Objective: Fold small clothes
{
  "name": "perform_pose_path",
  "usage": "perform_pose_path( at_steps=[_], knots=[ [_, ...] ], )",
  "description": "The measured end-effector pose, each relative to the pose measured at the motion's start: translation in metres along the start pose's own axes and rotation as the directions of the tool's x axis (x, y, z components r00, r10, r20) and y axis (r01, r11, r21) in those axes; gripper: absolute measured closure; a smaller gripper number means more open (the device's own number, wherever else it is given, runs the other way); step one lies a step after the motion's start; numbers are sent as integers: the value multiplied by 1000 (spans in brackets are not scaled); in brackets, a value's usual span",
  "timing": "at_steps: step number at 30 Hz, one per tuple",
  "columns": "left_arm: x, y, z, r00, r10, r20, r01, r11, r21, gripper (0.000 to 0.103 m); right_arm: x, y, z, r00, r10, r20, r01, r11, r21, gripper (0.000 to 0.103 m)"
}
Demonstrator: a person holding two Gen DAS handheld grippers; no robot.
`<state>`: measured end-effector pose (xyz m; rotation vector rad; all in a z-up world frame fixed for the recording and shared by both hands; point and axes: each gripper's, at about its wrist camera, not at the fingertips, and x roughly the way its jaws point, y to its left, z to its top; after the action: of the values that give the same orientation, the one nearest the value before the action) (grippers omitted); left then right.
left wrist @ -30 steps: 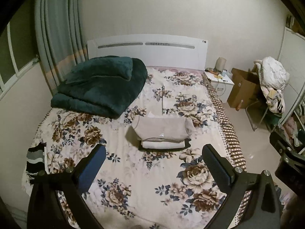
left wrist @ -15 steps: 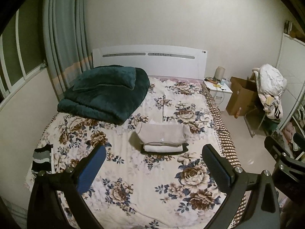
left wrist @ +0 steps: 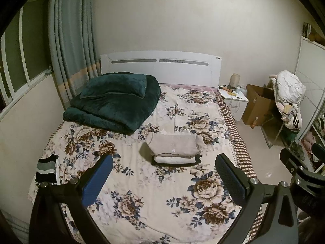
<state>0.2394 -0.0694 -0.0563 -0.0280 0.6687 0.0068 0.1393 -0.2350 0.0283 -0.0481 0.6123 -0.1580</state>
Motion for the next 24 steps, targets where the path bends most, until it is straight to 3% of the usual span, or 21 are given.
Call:
perform_pose_path(
  at_steps=[24],
  knots=[
    [-11,-5,5,1000,-5,9,5,1000,-7,0,-10,3,8,1000,28,2,-28,1000,-12,0]
  ],
)
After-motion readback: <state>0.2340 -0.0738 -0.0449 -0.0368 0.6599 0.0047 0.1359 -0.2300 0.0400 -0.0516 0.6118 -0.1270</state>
